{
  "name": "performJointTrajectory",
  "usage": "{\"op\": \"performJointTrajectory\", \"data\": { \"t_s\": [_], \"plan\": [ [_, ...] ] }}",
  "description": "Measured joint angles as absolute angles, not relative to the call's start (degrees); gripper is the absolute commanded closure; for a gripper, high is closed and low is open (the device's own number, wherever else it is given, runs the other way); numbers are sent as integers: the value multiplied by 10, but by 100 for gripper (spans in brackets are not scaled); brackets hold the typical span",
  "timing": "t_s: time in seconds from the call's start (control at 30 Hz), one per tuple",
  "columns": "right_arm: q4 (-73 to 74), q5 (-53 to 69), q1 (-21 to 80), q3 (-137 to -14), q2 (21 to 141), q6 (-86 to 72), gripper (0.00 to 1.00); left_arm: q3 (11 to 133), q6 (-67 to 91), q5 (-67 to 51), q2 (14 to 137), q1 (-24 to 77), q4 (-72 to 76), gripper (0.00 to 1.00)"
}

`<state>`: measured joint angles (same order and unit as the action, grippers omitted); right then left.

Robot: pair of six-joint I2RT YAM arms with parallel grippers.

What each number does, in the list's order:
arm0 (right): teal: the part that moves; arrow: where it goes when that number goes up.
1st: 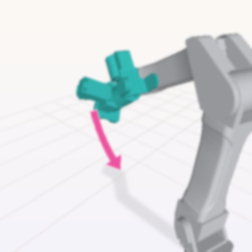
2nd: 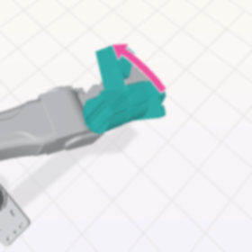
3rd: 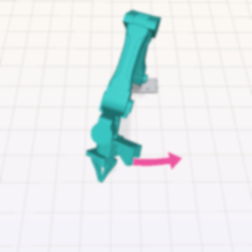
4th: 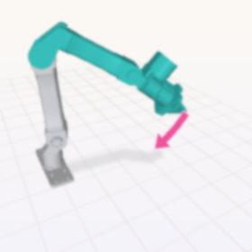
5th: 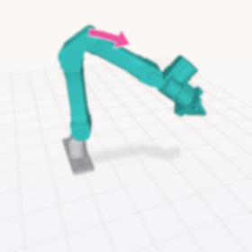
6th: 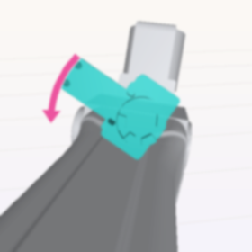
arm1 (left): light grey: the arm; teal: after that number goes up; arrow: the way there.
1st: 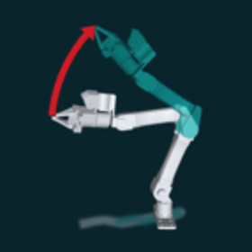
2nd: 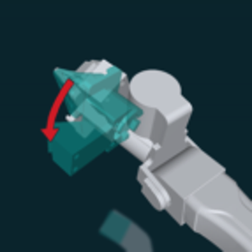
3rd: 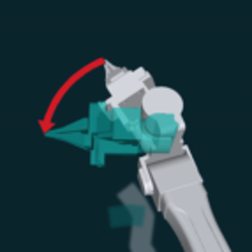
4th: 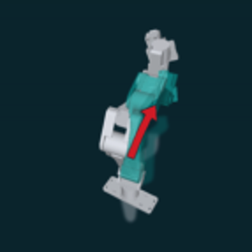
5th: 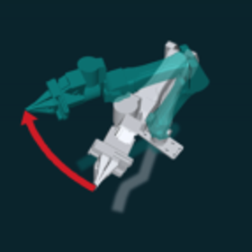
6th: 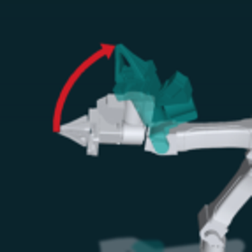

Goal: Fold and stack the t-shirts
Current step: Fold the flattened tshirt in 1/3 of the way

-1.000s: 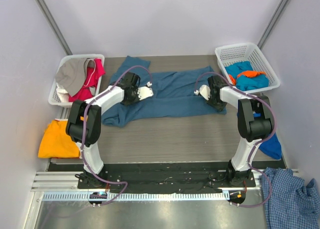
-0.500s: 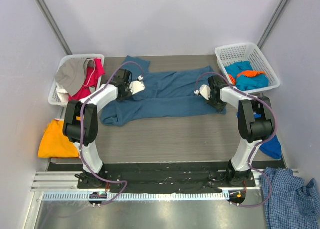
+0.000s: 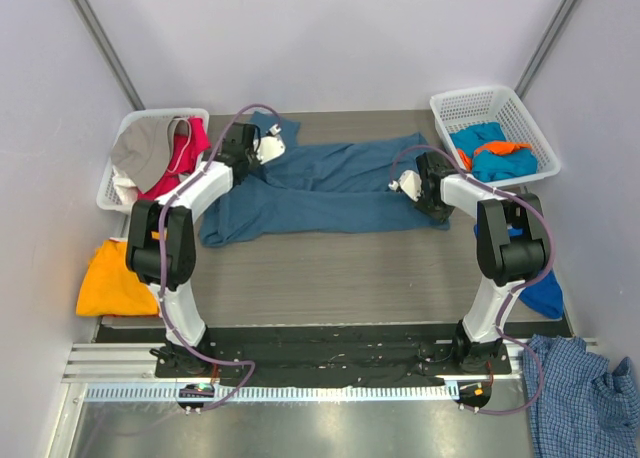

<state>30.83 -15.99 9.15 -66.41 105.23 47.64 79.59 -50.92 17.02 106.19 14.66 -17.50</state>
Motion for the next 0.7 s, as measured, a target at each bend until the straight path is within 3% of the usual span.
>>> {"op": "performJointTrajectory", "data": {
  "t_s": [0.33, 0.4, 0.43, 0.47, 0.6, 0.7],
  "plan": [
    [304, -160, 91, -656, 1052, 476, 65, 857, -499, 187, 1129, 146, -142, 100],
    [303, -162, 91, -653, 1052, 476, 65, 866, -499, 190, 1142, 147, -140, 96],
    [303, -162, 91, -653, 1052, 476, 65, 871, -499, 192, 1149, 147, -140, 91],
    [302, -163, 91, -652, 1052, 476, 65, 876, -499, 195, 1155, 148, -139, 75],
    [300, -166, 91, -651, 1052, 476, 65, 884, -499, 209, 1176, 151, -130, 30],
    [299, -167, 91, -651, 1052, 476, 65, 883, -500, 221, 1181, 152, -118, 17]
  ]
}}
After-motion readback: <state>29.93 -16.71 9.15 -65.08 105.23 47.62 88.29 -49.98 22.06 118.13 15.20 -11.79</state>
